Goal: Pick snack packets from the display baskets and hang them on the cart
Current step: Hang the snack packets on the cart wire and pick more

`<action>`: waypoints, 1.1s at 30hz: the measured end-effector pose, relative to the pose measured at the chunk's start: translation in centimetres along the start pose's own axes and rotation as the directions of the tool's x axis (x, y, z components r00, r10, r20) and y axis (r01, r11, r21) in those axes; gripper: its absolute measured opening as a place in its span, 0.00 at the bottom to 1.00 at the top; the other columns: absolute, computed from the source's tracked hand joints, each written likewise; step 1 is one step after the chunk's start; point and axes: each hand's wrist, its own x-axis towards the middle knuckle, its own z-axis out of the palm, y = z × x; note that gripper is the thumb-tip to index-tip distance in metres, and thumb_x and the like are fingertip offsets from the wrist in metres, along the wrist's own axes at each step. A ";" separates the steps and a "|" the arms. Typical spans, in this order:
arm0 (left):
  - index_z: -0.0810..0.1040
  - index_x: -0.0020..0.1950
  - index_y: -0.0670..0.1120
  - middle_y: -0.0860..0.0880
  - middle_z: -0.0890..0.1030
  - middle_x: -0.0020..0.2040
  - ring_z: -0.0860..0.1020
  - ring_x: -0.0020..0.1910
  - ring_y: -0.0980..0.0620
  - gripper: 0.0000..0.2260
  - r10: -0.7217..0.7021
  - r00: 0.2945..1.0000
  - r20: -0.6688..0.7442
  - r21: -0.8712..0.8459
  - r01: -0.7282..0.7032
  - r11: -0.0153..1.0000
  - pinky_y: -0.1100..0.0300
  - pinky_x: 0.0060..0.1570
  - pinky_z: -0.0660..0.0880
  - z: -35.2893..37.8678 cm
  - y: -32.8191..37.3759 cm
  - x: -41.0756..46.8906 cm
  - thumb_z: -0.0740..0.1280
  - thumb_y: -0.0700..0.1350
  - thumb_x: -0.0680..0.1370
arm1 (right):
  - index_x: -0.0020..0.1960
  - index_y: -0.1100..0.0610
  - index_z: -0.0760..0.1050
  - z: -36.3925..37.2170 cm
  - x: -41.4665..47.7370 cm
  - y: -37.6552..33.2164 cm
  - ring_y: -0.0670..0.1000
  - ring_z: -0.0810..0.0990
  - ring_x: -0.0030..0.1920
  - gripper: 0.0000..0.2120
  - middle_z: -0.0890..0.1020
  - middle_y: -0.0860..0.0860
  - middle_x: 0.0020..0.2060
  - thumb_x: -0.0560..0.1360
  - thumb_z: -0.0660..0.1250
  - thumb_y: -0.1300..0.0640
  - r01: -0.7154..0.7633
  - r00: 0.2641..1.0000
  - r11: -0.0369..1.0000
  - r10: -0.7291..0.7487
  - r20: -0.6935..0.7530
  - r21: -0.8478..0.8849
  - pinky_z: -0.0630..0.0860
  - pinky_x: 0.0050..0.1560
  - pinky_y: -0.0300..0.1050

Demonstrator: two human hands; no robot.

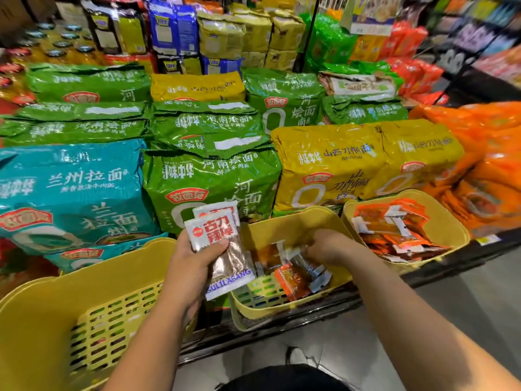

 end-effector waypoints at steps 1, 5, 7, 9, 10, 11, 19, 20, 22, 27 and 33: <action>0.75 0.67 0.46 0.46 0.86 0.57 0.83 0.58 0.42 0.20 -0.002 1.000 -0.007 -0.009 0.002 1.000 0.40 0.61 0.77 0.0 -0.1 -0.2 0.70 0.33 0.77 | 0.63 0.59 0.78 0.4 0.9 -0.4 0.57 0.80 0.57 0.14 0.82 0.56 0.59 0.81 0.65 0.53 -0.024 0.998 0.993 0.031 0.062 -0.111 0.76 0.53 0.49; 0.74 0.68 0.48 0.46 0.85 0.60 0.81 0.62 0.42 0.21 0.034 0.999 -0.005 -0.014 -0.034 0.999 0.37 0.66 0.73 -0.4 -0.3 -0.8 0.70 0.35 0.77 | 0.68 0.61 0.76 2.8 4.3 -1.0 0.58 0.79 0.62 0.18 0.80 0.58 0.64 0.81 0.67 0.54 -0.040 0.979 0.942 0.103 0.174 -0.332 0.76 0.59 0.50; 0.75 0.67 0.49 0.47 0.85 0.60 0.81 0.62 0.44 0.19 0.048 0.999 -0.014 -0.013 -0.048 0.999 0.41 0.66 0.74 -0.7 -0.2 -1.1 0.70 0.35 0.78 | 0.70 0.60 0.74 3.9 5.7 -0.8 0.59 0.78 0.65 0.23 0.78 0.57 0.66 0.78 0.71 0.53 -0.043 0.985 0.930 0.100 0.139 -0.365 0.77 0.62 0.50; 0.76 0.64 0.49 0.48 0.85 0.58 0.83 0.59 0.47 0.17 0.063 0.998 -0.032 -0.006 -0.063 0.998 0.47 0.62 0.76 -0.9 -0.2 -1.4 0.70 0.35 0.78 | 0.67 0.60 0.76 4.2 6.6 -0.4 0.59 0.81 0.61 0.27 0.81 0.57 0.63 0.73 0.78 0.52 -0.093 0.988 0.945 0.127 0.092 -0.313 0.80 0.60 0.53; 0.76 0.63 0.49 0.48 0.85 0.57 0.83 0.57 0.48 0.17 0.073 0.997 -0.038 0.009 -0.073 0.997 0.49 0.59 0.77 -1.0 -0.2 -1.5 0.70 0.35 0.78 | 0.65 0.60 0.78 4.1 6.7 -0.4 0.59 0.82 0.59 0.27 0.82 0.56 0.60 0.70 0.80 0.51 -0.105 0.987 0.953 0.134 0.088 -0.283 0.81 0.58 0.54; 0.75 0.64 0.49 0.49 0.86 0.56 0.84 0.56 0.50 0.17 0.083 0.996 -0.043 0.031 -0.082 0.996 0.52 0.56 0.78 -1.0 -0.2 -1.7 0.70 0.35 0.78 | 0.63 0.59 0.78 3.9 6.7 -0.4 0.58 0.82 0.57 0.27 0.83 0.55 0.59 0.69 0.81 0.49 -0.101 0.987 0.958 0.131 0.096 -0.269 0.81 0.57 0.54; 0.75 0.65 0.49 0.51 0.86 0.55 0.84 0.55 0.50 0.18 0.102 0.988 -0.114 0.103 -0.090 0.991 0.53 0.53 0.78 -1.8 -0.6 -1.7 0.72 0.37 0.77 | 0.50 0.57 0.82 2.3 4.4 -0.4 0.55 0.85 0.47 0.07 0.86 0.54 0.45 0.74 0.76 0.59 0.174 0.972 0.922 -0.217 0.089 0.346 0.82 0.48 0.47; 0.75 0.65 0.49 0.51 0.86 0.55 0.84 0.55 0.50 0.18 0.100 0.988 -0.120 0.102 -0.088 0.991 0.53 0.52 0.78 -1.8 -0.6 -1.6 0.72 0.37 0.77 | 0.50 0.58 0.82 2.1 3.6 -0.8 0.54 0.86 0.45 0.05 0.86 0.54 0.43 0.75 0.75 0.62 0.192 0.962 0.804 -0.267 0.053 0.563 0.83 0.46 0.47; 0.75 0.65 0.48 0.50 0.86 0.55 0.84 0.55 0.49 0.18 0.095 0.988 -0.125 0.097 -0.083 0.992 0.53 0.52 0.78 -1.8 -0.6 -1.5 0.72 0.37 0.77 | 0.53 0.59 0.82 1.6 2.3 -1.3 0.52 0.85 0.41 0.06 0.86 0.55 0.44 0.76 0.72 0.64 0.137 0.939 0.486 -0.342 0.043 0.863 0.82 0.40 0.45; 0.78 0.62 0.47 0.47 0.86 0.54 0.84 0.55 0.45 0.14 0.067 0.991 -0.115 0.085 -0.057 0.995 0.46 0.57 0.79 -1.7 -0.4 -1.4 0.71 0.37 0.78 | 0.55 0.57 0.82 1.8 4.0 -1.8 0.53 0.85 0.48 0.10 0.86 0.54 0.49 0.74 0.76 0.58 0.161 0.965 0.860 -0.240 0.106 0.484 0.81 0.49 0.47; 0.78 0.62 0.46 0.46 0.87 0.54 0.85 0.53 0.44 0.14 0.038 0.995 -0.092 0.080 -0.031 0.996 0.46 0.56 0.79 -2.0 -0.4 -1.2 0.72 0.38 0.77 | 0.56 0.56 0.82 3.9 6.0 -4.3 0.55 0.83 0.57 0.18 0.84 0.53 0.53 0.73 0.75 0.45 0.042 0.999 0.984 -0.041 0.014 -0.171 0.80 0.58 0.49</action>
